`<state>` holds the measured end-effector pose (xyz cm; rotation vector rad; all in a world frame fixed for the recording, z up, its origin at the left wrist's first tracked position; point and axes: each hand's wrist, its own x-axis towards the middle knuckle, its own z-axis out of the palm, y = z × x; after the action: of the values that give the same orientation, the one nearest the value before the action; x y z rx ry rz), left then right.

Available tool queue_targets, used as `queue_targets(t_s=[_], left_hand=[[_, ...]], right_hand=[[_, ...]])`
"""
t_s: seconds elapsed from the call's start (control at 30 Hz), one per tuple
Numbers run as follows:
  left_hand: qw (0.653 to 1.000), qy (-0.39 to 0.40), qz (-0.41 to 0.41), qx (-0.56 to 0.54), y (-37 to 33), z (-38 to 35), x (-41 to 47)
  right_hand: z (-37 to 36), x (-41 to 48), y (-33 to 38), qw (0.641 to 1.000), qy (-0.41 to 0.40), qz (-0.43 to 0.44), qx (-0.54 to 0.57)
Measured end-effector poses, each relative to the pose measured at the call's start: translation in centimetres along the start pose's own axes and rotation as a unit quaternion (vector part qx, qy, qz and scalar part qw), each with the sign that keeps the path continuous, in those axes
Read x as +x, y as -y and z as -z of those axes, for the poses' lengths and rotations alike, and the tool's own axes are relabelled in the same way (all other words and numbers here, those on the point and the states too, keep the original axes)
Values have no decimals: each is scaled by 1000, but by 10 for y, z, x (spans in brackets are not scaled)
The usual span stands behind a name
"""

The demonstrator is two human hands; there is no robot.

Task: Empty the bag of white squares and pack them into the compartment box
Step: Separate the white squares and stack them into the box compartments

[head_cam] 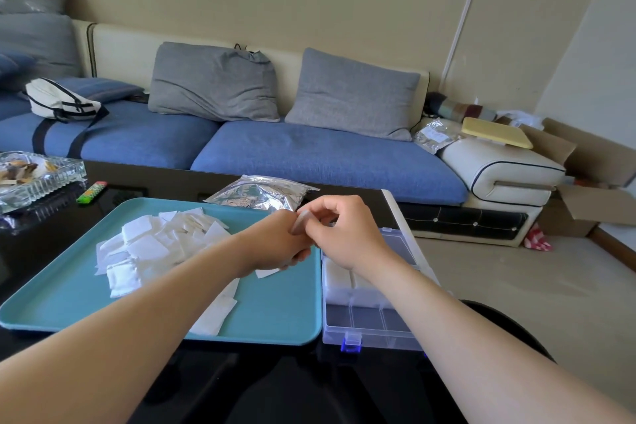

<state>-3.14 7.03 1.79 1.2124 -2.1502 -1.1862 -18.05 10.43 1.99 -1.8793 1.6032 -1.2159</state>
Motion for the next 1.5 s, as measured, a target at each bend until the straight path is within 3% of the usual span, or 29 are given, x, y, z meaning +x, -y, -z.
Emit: queue_targets(t_s=[0.1, 0.23, 0.4, 0.53, 0.77, 0.97, 1.27, 1.37, 1.5], left_hand=[[999, -22, -46, 20, 2, -7, 4], [973, -81, -121, 179, 6, -34, 9], [935, -19, -210, 286, -5, -65, 4], [903, 32, -204, 377, -12, -76, -3], [868, 48, -197, 454, -15, -76, -5], [827, 37, -220, 517, -13, -81, -4], [805, 15, -231, 547, -11, -86, 0], [821, 18, -217, 528, -11, -85, 2], [917, -17, -194, 349, -1, -72, 9]], right_hand=[[11, -2, -1, 999, -24, -37, 11], [35, -5, -5, 993, -82, -81, 2], [60, -15, -27, 980, -83, -130, -123], [80, -26, -52, 960, -34, -155, -229], [97, -40, -68, 953, 109, -203, -197], [92, -40, -65, 940, 161, -213, -214], [79, -36, -71, 917, 149, -129, -346], [75, -35, -69, 905, 130, -111, -390], [77, -33, -67, 873, 106, -101, -465]])
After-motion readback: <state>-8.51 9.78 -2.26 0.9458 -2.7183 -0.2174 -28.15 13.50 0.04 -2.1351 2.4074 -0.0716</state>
